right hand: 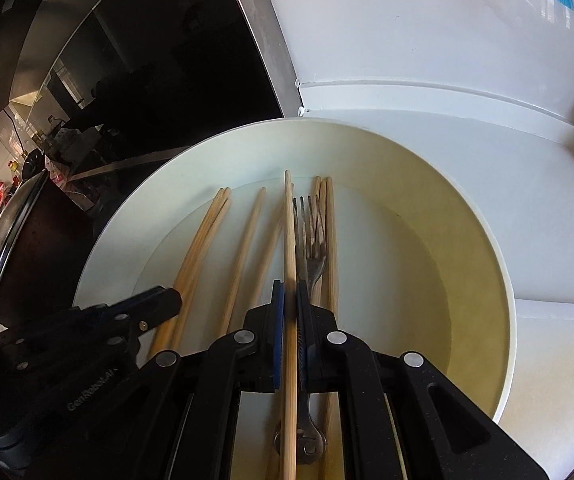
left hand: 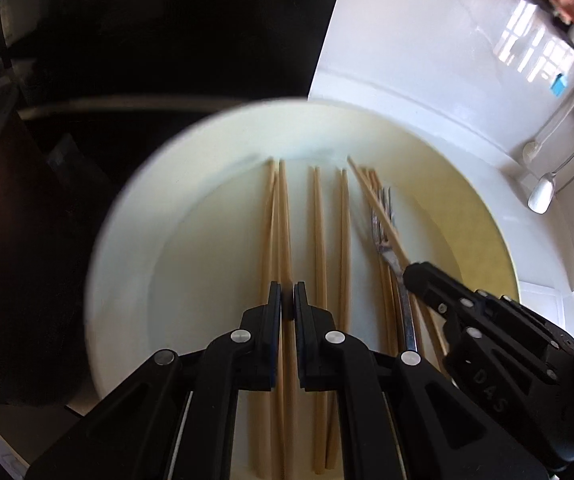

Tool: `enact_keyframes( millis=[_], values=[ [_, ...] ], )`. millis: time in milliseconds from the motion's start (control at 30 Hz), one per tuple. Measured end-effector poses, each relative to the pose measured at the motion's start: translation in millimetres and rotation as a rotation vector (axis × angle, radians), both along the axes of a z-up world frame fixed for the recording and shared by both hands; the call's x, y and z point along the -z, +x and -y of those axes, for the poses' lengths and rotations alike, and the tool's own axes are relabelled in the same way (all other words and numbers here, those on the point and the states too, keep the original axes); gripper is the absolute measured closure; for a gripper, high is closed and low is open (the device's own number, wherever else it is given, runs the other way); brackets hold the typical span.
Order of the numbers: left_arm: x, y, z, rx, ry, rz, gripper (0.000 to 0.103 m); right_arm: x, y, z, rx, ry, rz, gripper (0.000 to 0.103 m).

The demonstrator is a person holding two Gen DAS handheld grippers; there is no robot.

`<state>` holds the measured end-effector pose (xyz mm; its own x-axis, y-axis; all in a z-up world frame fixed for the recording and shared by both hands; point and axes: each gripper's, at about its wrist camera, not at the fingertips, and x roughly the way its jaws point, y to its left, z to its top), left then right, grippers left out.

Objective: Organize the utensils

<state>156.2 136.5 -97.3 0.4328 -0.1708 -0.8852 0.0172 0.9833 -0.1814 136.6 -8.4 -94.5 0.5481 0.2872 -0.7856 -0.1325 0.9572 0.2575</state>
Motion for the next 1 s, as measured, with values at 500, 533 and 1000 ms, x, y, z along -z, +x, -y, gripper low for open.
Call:
enact_keyframes(
  millis=[500,533,1000],
  values=[
    [-31,-6,-19,-0.111,0.039,0.036,0.027,-19,-3,14,0.010,-0.010,0.019,0.083],
    [-34,-8,-19,-0.113,0.044,0.037,0.027,-21,-5,16,0.008,-0.010,0.023,0.082],
    [-67,-41,-19,-0.227,0.096,0.025,0.009,-47,-43,41,-0.010,-0.019,-0.005,0.048]
  ],
)
